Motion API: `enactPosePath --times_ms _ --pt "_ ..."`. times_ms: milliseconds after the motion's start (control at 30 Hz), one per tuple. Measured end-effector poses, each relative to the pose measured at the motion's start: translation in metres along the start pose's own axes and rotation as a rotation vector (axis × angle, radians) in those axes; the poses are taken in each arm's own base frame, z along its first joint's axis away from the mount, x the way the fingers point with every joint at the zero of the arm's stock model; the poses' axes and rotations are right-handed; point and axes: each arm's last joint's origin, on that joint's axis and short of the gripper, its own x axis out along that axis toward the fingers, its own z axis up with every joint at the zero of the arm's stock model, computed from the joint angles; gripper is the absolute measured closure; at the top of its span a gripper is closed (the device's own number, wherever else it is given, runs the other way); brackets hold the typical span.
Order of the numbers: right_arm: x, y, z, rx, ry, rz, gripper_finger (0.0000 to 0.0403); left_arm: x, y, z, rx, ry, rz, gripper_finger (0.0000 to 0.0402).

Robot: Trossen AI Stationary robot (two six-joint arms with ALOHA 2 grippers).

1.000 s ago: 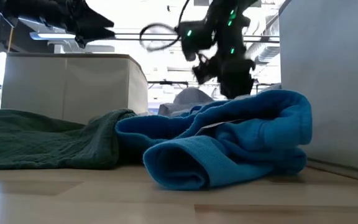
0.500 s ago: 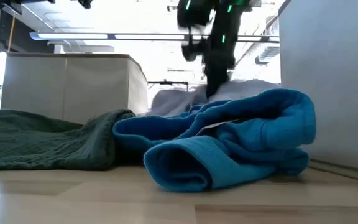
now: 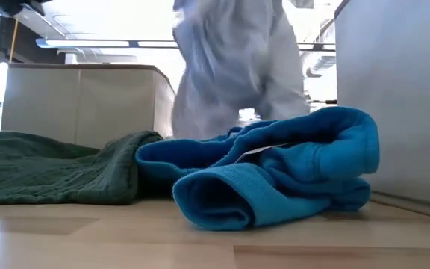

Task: Sort clothes
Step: Put the gray dotted shirt into the top laundry organizer

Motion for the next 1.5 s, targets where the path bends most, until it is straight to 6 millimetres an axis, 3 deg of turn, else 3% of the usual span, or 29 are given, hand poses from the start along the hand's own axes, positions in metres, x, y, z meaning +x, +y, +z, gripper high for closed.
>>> enactPosePath --times_ms 200,333,500,800,1033,1167,1300,1400,1500 --pt "-0.008 -0.009 0.023 -0.034 -0.227 -0.018 0.0393 0.026 -0.003 -0.001 0.027 0.013 -0.030 0.0220" --pt "-0.007 -0.006 0.015 -0.040 -0.148 0.001 0.0393 0.044 -0.001 -0.003 -0.042 0.031 -0.037 0.0207" --pt "0.008 0.007 -0.005 -0.040 0.020 0.058 0.0393 0.064 -0.004 -0.013 -0.183 0.091 -0.034 0.0162" --pt "0.022 0.016 -0.009 -0.001 0.012 0.103 0.0393 0.105 -0.007 -0.054 -0.213 0.278 0.069 0.0077" --pt "0.026 0.022 -0.005 0.038 -0.064 0.226 0.0393 0.135 -0.007 -0.096 -0.221 0.391 0.127 0.0064" --pt "0.026 0.023 -0.003 0.042 -0.084 0.240 0.0393 0.151 -0.006 -0.117 -0.255 0.427 0.161 0.0064" --pt "0.027 0.024 -0.004 0.040 -0.086 0.269 0.0393 0.168 -0.012 -0.126 -0.288 0.377 0.021 0.0082" --pt "0.027 0.025 -0.006 0.052 -0.070 0.280 0.0393 0.175 -0.017 -0.127 -0.304 0.350 -0.072 0.0129" --pt "0.027 0.026 -0.008 0.065 -0.042 0.282 0.0381 0.176 -0.020 -0.128 -0.319 0.361 -0.128 0.0217"
